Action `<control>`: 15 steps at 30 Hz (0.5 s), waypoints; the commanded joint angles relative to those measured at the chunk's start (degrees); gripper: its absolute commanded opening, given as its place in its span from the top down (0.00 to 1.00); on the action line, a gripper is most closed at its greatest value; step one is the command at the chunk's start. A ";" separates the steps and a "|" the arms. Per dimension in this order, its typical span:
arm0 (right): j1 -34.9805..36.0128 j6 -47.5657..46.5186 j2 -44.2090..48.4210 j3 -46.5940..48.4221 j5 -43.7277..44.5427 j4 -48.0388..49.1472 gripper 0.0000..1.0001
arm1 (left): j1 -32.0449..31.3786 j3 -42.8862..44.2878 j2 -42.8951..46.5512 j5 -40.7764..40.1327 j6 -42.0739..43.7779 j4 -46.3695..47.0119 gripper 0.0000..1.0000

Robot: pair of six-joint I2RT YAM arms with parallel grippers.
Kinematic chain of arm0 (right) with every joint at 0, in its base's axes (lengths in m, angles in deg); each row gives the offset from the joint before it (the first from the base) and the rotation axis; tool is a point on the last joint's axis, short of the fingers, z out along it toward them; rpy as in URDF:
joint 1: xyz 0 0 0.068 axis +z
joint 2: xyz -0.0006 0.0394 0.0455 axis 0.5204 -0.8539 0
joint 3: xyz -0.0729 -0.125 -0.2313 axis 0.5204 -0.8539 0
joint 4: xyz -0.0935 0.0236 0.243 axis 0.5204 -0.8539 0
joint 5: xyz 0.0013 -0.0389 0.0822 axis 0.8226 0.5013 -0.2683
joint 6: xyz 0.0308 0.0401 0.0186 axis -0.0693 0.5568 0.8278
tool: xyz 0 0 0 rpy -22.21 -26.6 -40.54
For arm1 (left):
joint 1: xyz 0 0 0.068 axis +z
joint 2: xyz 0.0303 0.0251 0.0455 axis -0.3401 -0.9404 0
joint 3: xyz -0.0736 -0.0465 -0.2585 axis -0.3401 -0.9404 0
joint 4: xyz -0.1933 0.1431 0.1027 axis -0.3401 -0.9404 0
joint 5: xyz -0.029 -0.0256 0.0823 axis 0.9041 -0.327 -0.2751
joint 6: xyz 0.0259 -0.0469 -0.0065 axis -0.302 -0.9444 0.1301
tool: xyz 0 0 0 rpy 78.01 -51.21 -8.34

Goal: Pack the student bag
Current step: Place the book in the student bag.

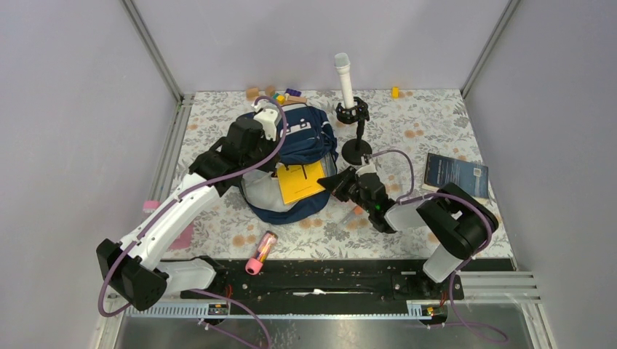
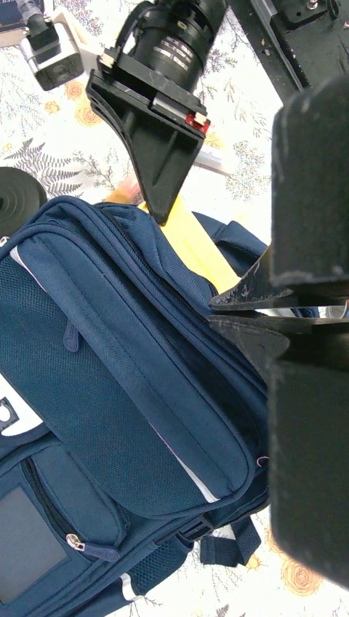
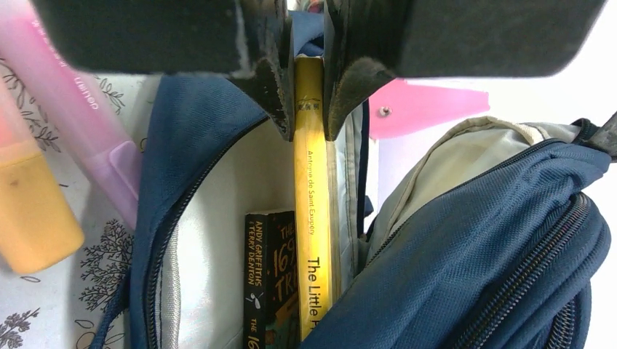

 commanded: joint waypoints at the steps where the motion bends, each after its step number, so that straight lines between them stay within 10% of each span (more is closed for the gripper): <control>1: 3.74 0.85 0.02 0.91 18.92 0.17 1.00 | 0.47 0.24 1.19 0.33 0.74 5.49 1.00; 15: 10.44 4.98 -7.83 5.73 36.88 6.03 1.00 | 0.47 -1.23 1.92 10.97 4.84 8.46 1.00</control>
